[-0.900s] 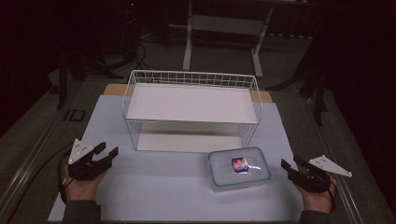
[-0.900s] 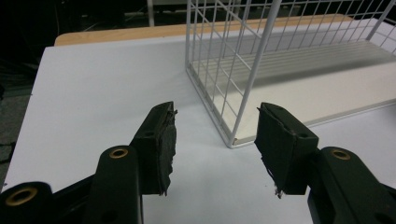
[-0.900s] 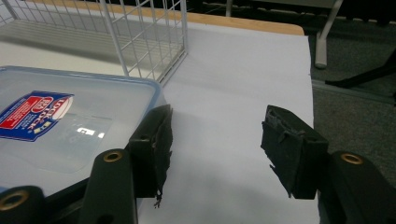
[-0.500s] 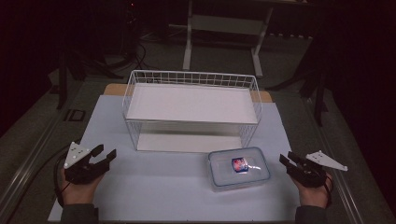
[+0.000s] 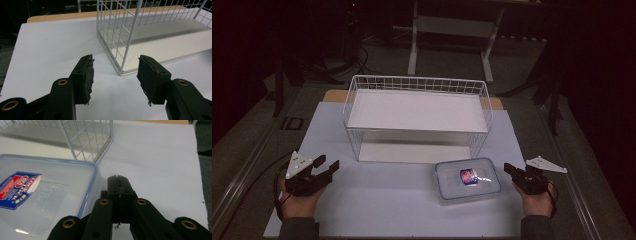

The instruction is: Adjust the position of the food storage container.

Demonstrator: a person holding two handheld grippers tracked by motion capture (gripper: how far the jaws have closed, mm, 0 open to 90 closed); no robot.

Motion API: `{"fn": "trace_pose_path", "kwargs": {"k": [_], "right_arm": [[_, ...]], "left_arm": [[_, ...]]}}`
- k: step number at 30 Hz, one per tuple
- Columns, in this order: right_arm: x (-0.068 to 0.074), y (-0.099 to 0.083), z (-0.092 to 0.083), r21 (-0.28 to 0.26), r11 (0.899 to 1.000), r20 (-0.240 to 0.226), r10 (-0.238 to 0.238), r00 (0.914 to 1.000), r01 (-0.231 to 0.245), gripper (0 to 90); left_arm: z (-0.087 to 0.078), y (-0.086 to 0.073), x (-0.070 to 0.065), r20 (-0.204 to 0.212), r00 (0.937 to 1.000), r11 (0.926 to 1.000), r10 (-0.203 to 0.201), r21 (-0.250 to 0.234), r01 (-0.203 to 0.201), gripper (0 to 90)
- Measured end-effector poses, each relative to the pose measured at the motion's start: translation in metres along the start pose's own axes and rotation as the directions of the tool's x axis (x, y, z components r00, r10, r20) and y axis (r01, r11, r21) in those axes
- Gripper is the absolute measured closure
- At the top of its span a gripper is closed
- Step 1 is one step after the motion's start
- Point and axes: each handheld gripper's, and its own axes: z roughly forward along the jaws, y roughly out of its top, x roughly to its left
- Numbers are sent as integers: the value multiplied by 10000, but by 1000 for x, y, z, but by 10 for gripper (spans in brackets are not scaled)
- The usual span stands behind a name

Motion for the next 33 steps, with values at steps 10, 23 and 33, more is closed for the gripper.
{"fn": "trace_pose_path", "kwargs": {"k": [10, 23, 33], "right_arm": [[3, -5, 10, 768, 9970, -310, -101, 9995, 125, 899], [8, -13, 6, 1358, 9903, -744, -208, 9970, 308, 900], [25, -12, 10, 1466, 9862, -1254, -593, 9903, 776, 900]], "left_arm": [[-2, 1, -1, 31, 10000, 10000, 9, -86, -8, 462], [-3, 2, -3, 93, 10000, 9999, 19, -130, -18, 462], [-2, 2, -5, 188, 9998, 9999, 120, -81, -119, 462]]}}
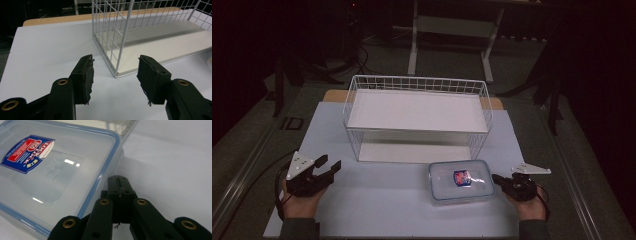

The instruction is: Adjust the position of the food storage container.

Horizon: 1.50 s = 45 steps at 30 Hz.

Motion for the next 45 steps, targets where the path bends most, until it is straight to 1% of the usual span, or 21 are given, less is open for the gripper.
{"fn": "trace_pose_path", "kwargs": {"k": [4, 8, 11, 16, 21, 26, 27, 28, 31, 32, 38, 45], "right_arm": [[13, 3, 5, 135, 9991, -265, -406, 9988, 410, 900], [23, 5, 7, 162, 9973, -461, -714, 9964, 723, 900], [29, 7, 9, 143, 9960, -614, -867, 9943, 878, 900], [37, 9, 12, 107, 9952, -905, -955, 9913, 968, 900], [50, 13, 19, 87, 9920, -1219, -1236, 9848, 1256, 900], [65, 18, 26, 40, 9872, -1403, -1575, 9775, 1596, 900], [65, 18, 26, 40, 9872, -1403, -1575, 9775, 1596, 900], [69, 20, 29, 7, 9861, -1484, -1640, 9752, 1660, 900], [71, 21, 31, -9, 9858, -1546, -1658, 9740, 1677, 900], [74, 22, 33, -24, 9854, -1615, -1686, 9724, 1705, 900], [80, 23, 37, -62, 9849, -1753, -1715, 9695, 1731, 900], [89, 25, 42, -147, 9819, -1808, -1885, 9653, 1890, 900]], "left_arm": [[0, 0, -1, 70, 10000, 10000, 17, 38, -17, 462], [0, 0, -2, 115, 9999, 10000, 57, 35, -58, 462], [1, 1, -3, 146, 9999, 10000, 53, 31, -54, 462], [2, 1, -5, 238, 9996, 9999, 132, 89, -134, 462], [3, 2, -8, 363, 9991, 9996, 225, 144, -230, 462], [4, 2, -11, 467, 9985, 9994, 298, 157, -306, 462], [4, 2, -11, 467, 9985, 9994, 298, 157, -306, 462], [4, 2, -12, 515, 9981, 9993, 331, 179, -341, 462], [5, 2, -14, 555, 9977, 9990, 386, 188, -397, 462], [6, 3, -15, 609, 9973, 9989, 414, 208, -428, 462], [8, 4, -20, 786, 9956, 9983, 518, 243, -539, 462], [10, 4, -24, 931, 9934, 9971, 665, 319, -697, 462]]}}
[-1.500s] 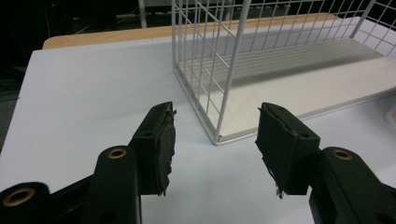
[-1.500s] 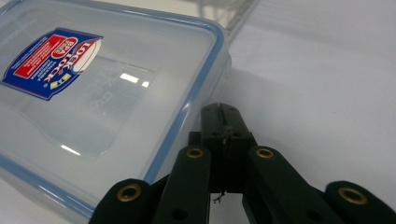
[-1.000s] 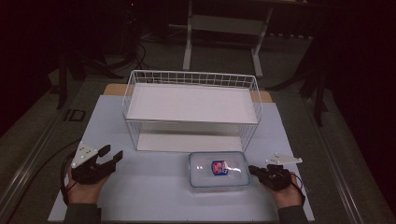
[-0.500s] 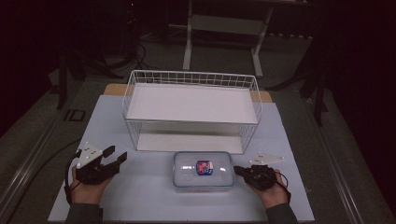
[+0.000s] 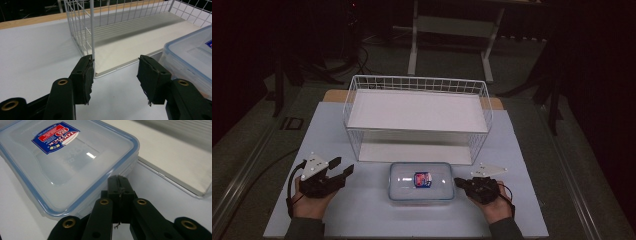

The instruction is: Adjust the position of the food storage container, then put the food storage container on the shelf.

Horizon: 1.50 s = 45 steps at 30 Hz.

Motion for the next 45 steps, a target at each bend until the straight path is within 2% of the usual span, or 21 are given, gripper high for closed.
{"fn": "trace_pose_path", "kwargs": {"k": [8, 9, 11, 18, 25, 28, 38, 40, 43, 45], "right_arm": [[6, 4, 5, 26, 9998, 5, -218, 9998, 218, 870], [5, 5, 4, -2, 9997, 54, -257, 9997, 257, 808], [3, 5, 0, -47, 9995, 280, -322, 9991, 323, 767], [-5, 4, -13, -601, 9982, 812, 131, 9966, -82, 569], [-6, 5, -19, -1018, 9938, 930, 549, 9941, -453, 477], [-7, 5, -20, -1092, 9922, 829, 693, 9941, -600, 469], [-5, 7, -21, -1362, 9810, 21, 1400, 9901, -1385, 424], [-4, 7, -19, -1301, 9775, -308, 1636, 9860, -1663, 421], [-2, 7, -16, -1175, 9773, -526, 1713, 9838, -1764, 412], [0, 7, -14, -1106, 9766, -652, 1780, 9819, -1844, 404]], "left_arm": [[-1, 0, 0, 41, 10000, 10000, -28, -56, 29, 462], [-1, 0, 1, 58, 10000, 10000, -36, -71, 36, 461], [-1, 1, 1, 61, 10000, 9999, -65, -96, 65, 461], [-1, 1, 0, 95, 9999, 10000, -36, -91, 37, 460], [-1, 2, -4, 185, 9998, 9998, 31, -175, -28, 457], [0, 3, -5, 387, 9992, 9998, -75, -171, 82, 456], [6, 9, -20, 1075, 9941, 9998, -116, -144, 133, 438], [9, 9, -25, 1424, 9894, 9996, -292, 38, 290, 419], [15, 10, -33, 1745, 9837, 9988, -425, 314, 376, 398], [20, 10, -38, 2013, 9776, 9973, -618, 524, 523, 379]]}}
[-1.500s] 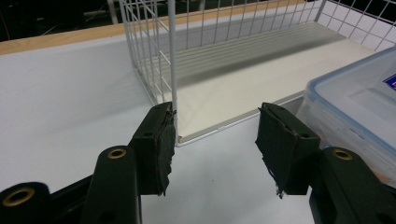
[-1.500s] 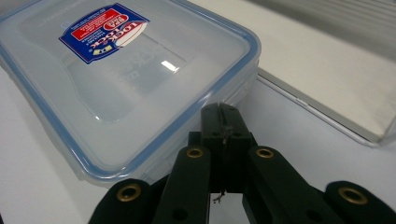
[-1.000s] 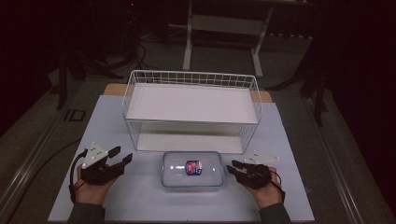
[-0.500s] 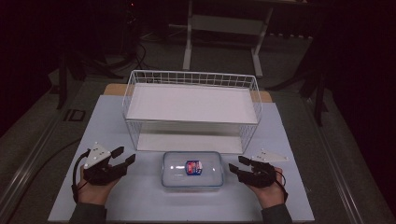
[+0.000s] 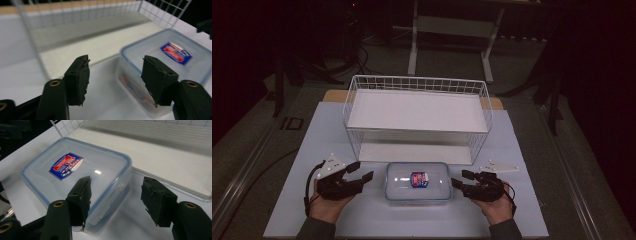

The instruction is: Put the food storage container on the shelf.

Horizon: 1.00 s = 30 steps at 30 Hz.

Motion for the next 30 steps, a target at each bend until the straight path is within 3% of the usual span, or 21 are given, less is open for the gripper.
{"fn": "trace_pose_path", "kwargs": {"k": [3, 8, 13, 14, 15, 22, 25, 28, 29, 30], "right_arm": [[2, -1, 4, 184, 9998, -83, 97, 9999, -95, 375], [3, -2, 11, 476, 9984, -305, 307, 9991, -293, 336], [3, -3, 21, 828, 9955, -445, 507, 9977, -469, 297], [3, -4, 22, 909, 9944, -486, 583, 9971, -537, 290], [2, -5, 25, 1019, 9923, -568, 761, 9955, -700, 277], [-6, -8, 31, 1204, 9808, -1143, 1675, 9792, -1537, 237], [-6, -9, 33, 1340, 9763, -1397, 1882, 9721, -1698, 231], [-6, -9, 36, 1431, 9716, -1598, 2105, 9645, -1883, 225], [-6, -9, 36, 1431, 9716, -1598, 2105, 9645, -1883, 225], [-7, -10, 37, 1473, 9697, -1673, 2185, 9614, -1948, 224]], "left_arm": [[9, 1, -6, 322, 9987, 9991, -385, 180, 380, 324], [24, -1, -14, 971, 9927, 9957, -709, 663, 646, 299], [34, -4, -17, 1188, 9888, 9905, -908, 1135, 773, 280], [38, -5, -15, 1443, 9808, 9853, -1315, 1282, 1132, 280], [40, -6, -14, 1504, 9773, 9823, -1492, 1361, 1290, 276], [48, -9, -14, 1519, 9751, 9734, -1619, 1866, 1325, 275], [49, -9, -13, 1579, 9713, 9704, -1781, 1918, 1467, 273], [51, -10, -11, 1724, 9620, 9642, -2115, 1979, 1765, 274], [51, -10, -11, 1724, 9620, 9642, -2115, 1979, 1765, 276], [52, -11, -11, 1922, 9551, 9605, -2255, 2081, 1849, 276]]}}
